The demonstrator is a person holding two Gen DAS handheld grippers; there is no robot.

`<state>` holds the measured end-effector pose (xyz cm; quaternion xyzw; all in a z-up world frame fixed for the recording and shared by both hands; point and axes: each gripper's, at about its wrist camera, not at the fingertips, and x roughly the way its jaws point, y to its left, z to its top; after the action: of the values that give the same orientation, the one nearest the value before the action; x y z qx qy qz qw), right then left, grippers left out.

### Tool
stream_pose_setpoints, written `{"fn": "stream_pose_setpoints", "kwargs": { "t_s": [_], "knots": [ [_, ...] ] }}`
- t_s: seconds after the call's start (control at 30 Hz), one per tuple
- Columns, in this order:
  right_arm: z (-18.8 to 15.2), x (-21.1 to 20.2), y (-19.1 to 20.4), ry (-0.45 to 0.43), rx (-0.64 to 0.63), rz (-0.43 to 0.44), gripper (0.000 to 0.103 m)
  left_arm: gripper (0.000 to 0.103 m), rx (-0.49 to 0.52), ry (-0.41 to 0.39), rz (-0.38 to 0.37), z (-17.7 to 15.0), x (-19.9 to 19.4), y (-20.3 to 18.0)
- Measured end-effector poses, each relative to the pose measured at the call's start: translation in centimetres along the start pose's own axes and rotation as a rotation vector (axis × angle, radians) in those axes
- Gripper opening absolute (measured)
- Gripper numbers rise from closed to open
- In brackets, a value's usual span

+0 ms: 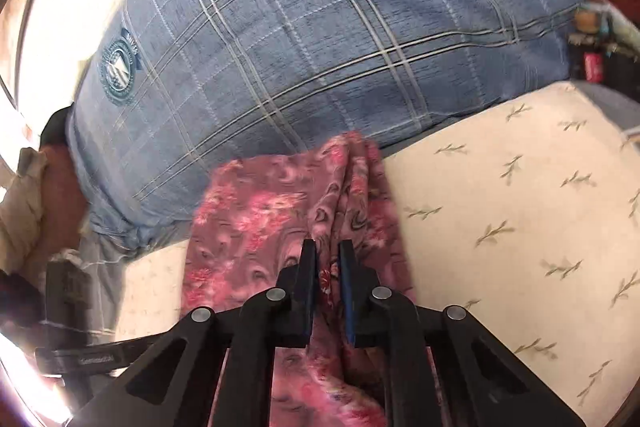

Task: Fold small clothes
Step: 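Press the folded bundle flat with the right gripper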

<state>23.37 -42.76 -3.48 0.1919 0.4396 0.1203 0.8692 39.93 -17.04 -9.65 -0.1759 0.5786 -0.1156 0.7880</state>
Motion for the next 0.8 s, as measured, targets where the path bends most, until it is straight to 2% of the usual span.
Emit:
{"fn": "stream_pose_setpoints", "kwargs": {
  "t_s": [0.03,0.07,0.2,0.23,0.27,0.3,0.33,0.37,0.4,0.43,0.47,0.5,0.57,0.6,0.67,0.7,0.73,0.8],
  "knots": [
    [-0.1,1.4,0.0,0.055,-0.036,-0.068,0.012,0.061,-0.011,0.008,0.001,0.1,0.0,-0.1],
    [-0.4,2.1,-0.1,0.083,-0.042,-0.077,0.012,0.061,-0.022,0.013,-0.005,0.0,-0.4,0.1],
    [-0.5,-1.5,-1.7,0.015,0.122,0.069,0.023,0.058,-0.007,0.019,-0.031,-1.4,-2.6,0.5],
    [-1.1,-2.4,-2.1,0.013,0.175,0.132,0.034,0.058,-0.003,0.022,-0.042,-2.0,-3.0,0.6],
    [-1.6,-2.9,-2.5,0.016,0.2,0.16,0.043,0.059,0.0,0.026,-0.054,-2.7,-3.3,0.7],
    [-2.5,-3.5,-3.0,0.02,0.222,0.171,0.055,0.059,0.008,0.032,-0.061,-3.5,-3.2,0.6],
    [-3.5,-3.8,-3.4,0.027,0.237,0.16,0.057,0.059,0.02,0.041,-0.056,-4.1,-2.9,0.5],
    [-4.8,-3.6,-3.4,0.037,0.241,0.145,0.057,0.058,0.043,0.062,-0.025,-4.9,-2.0,0.2],
    [-5.6,-3.5,-3.6,0.045,0.236,0.134,0.052,0.057,0.066,0.05,-0.004,-5.5,-2.0,0.1],
    [-6.3,-3.6,-3.4,0.039,0.21,0.108,0.028,0.057,0.094,0.017,0.019,-6.0,-2.4,-0.4],
    [-6.5,-4.1,-2.9,0.021,0.163,0.096,0.017,0.057,0.105,0.012,0.031,-6.3,-2.6,-0.8],
    [-6.9,-4.7,-2.8,0.006,0.149,0.113,0.011,0.058,0.108,0.016,0.035,-6.7,-2.6,-0.9],
    [-7.2,-7.0,-2.7,-0.091,0.156,0.118,0.008,0.059,0.123,-0.008,0.06,-7.3,-2.3,-1.3],
    [-7.4,-6.8,-2.9,-0.082,0.156,0.072,0.008,0.059,0.147,-0.022,0.087,-7.6,-2.3,-1.8],
    [-8.0,-5.0,-3.3,0.022,0.127,-0.017,0.009,0.057,0.178,-0.024,0.13,-8.3,-2.7,-2.7],
    [-8.0,-5.2,-3.3,-0.001,0.121,-0.013,0.009,0.056,0.181,-0.022,0.127,-8.6,-3.0,-2.9],
    [-7.8,-5.6,-3.2,-0.002,0.128,-0.014,0.016,0.056,0.181,-0.025,0.116,-8.9,-3.5,-3.2],
    [-7.2,-6.8,-2.8,-0.019,0.168,-0.011,0.017,0.056,0.186,-0.067,0.112,-9.1,-4.9,-3.8]
  ]
}}
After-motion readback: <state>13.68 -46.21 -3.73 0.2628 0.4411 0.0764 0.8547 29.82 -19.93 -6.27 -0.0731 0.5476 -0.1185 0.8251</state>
